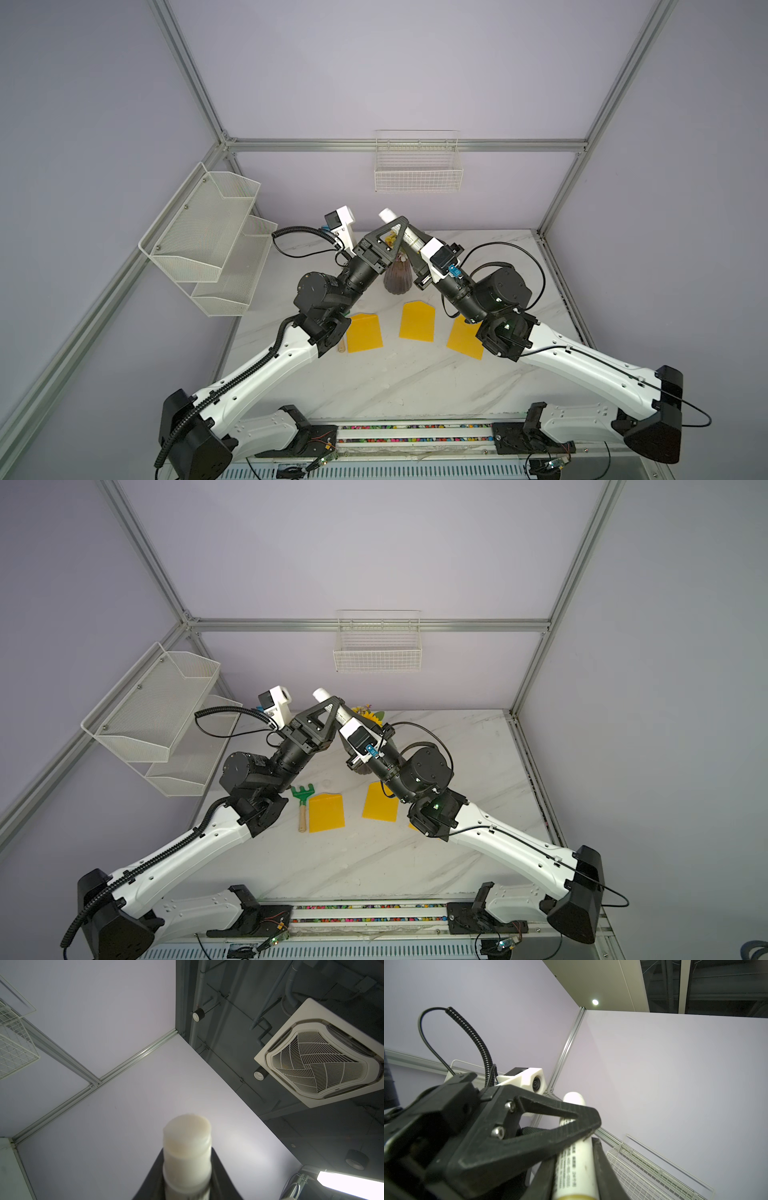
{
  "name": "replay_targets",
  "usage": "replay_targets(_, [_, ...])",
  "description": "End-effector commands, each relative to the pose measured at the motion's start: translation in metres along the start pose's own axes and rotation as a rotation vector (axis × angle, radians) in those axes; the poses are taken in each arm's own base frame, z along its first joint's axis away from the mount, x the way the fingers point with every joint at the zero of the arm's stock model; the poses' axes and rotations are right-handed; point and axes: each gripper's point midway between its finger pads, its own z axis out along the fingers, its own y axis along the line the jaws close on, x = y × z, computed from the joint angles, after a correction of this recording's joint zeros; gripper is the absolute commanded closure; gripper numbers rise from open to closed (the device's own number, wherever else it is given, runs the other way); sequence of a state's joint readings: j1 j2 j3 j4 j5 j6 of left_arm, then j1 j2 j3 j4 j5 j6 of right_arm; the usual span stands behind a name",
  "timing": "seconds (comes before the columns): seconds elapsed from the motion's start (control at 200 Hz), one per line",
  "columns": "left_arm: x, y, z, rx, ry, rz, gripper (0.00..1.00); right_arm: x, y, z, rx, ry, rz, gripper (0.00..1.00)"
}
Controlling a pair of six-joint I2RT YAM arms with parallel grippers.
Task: Seal the envelope with a glue stick
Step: Unscrew the glue stick, then adjust the envelope at the center of the board.
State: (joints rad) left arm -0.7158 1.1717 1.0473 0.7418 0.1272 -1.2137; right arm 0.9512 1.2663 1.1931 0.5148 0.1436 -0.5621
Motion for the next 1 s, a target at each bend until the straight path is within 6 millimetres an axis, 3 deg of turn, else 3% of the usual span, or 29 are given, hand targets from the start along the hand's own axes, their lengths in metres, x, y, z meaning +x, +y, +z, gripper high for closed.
replay_targets(0.0, [0.003,-0.012,-0.007,0.011,0.024,0.014,0.54,-0.008,-0.019,-0.007,0.062,0.011,0.025,1.0])
replay_targets(0.17, [0.006,0.005,-0.018,-0.085,0.041,0.117,0.38,0.004,-0.03,-0.024,0.116,0.081,0.054,1.0])
replay_targets(0.485, [0.039,0.027,-0.021,-0.217,0.305,0.362,0.36,0.044,-0.063,-0.071,0.242,0.302,0.069,1.0])
replay_targets(0.63, [0.064,0.061,-0.023,-0.273,0.449,0.432,0.38,0.071,-0.086,-0.096,0.315,0.405,0.103,1.0])
replay_targets(0.995, [0.114,0.147,-0.023,-0.345,0.704,0.568,0.4,0.167,-0.148,-0.158,0.487,0.694,0.274,1.0])
